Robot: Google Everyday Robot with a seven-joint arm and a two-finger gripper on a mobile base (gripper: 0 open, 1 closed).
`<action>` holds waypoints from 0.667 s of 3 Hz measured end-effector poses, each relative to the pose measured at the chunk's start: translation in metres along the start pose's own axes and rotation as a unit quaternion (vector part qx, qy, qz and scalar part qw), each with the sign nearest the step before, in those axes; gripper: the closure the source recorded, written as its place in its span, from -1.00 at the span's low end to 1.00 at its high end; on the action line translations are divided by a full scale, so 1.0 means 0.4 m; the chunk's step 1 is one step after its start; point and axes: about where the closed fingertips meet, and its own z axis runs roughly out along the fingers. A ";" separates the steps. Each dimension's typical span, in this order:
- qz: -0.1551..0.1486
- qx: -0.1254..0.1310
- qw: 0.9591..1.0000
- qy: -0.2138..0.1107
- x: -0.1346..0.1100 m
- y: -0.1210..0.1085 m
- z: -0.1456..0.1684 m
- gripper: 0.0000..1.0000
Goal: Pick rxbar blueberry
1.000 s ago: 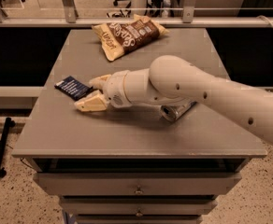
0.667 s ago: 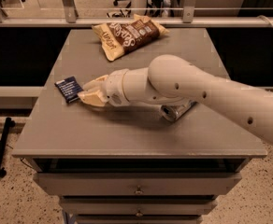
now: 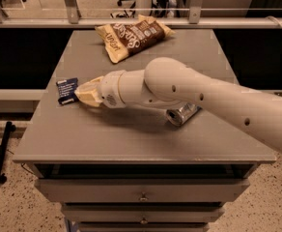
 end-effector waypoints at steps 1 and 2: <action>-0.010 0.007 1.000 -0.001 -0.033 -0.018 -0.011 1.00; -0.041 0.024 0.999 0.008 -0.088 -0.065 -0.063 1.00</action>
Offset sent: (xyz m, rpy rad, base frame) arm 0.0449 -0.0542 0.0881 -0.1187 -0.1766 -0.0456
